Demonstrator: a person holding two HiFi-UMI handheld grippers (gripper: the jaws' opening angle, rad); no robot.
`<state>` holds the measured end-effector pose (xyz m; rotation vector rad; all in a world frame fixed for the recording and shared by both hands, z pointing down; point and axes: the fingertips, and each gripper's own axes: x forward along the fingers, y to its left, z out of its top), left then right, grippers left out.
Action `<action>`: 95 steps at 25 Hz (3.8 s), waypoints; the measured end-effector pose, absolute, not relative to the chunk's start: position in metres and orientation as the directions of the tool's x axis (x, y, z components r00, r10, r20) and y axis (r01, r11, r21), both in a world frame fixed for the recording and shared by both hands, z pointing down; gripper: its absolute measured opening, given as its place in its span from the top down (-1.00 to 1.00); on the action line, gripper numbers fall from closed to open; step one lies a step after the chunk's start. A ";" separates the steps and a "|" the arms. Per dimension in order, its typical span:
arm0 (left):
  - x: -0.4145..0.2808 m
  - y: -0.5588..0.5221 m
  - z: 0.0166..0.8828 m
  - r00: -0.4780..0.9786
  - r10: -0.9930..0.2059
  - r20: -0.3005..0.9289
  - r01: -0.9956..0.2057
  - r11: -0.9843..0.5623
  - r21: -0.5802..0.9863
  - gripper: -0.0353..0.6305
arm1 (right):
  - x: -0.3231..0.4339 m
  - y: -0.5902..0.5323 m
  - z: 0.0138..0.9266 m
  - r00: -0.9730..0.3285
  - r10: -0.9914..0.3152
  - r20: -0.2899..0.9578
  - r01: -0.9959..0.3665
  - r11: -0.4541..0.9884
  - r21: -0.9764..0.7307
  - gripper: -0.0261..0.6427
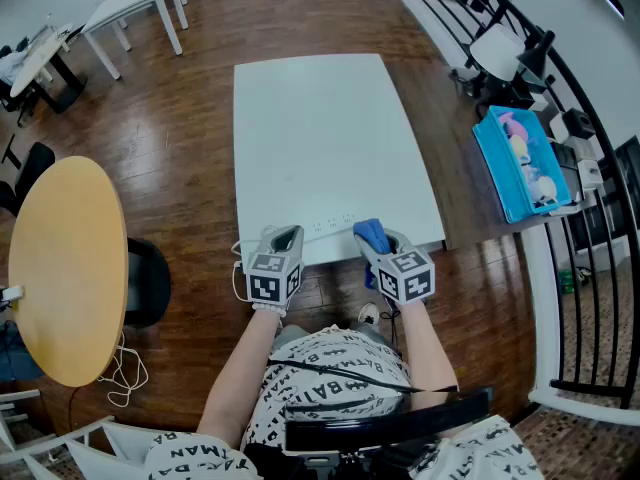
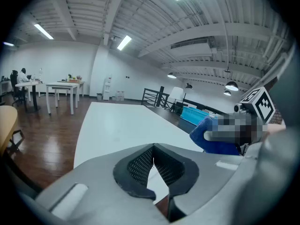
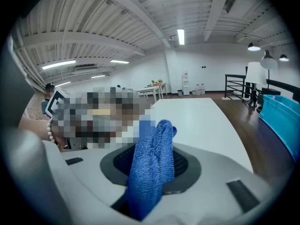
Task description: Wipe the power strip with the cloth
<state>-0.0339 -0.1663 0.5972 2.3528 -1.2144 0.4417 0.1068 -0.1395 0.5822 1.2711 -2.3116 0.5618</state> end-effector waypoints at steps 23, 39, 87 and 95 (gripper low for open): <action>-0.031 -0.178 0.653 0.582 -0.551 0.598 -0.743 -0.659 0.117 -0.05 | 0.109 -0.150 0.588 -0.466 -0.674 0.573 -0.872 0.460 -0.168 0.53; -0.012 -0.185 0.735 0.586 -0.296 0.754 -0.410 -0.911 -0.038 -0.09 | 0.125 -0.146 0.601 -0.412 -0.690 0.596 -0.907 0.373 -0.195 0.53; 0.009 -0.136 0.539 0.539 -0.692 0.481 -0.409 -0.714 -0.569 0.03 | 0.004 -0.122 0.502 -0.739 -0.465 0.488 -0.560 0.826 -0.059 0.53; 0.012 -0.135 0.534 0.556 -0.692 0.460 -0.413 -0.710 -0.570 0.03 | -0.022 -0.102 0.495 -0.770 -0.372 0.518 -0.437 0.899 -0.003 0.53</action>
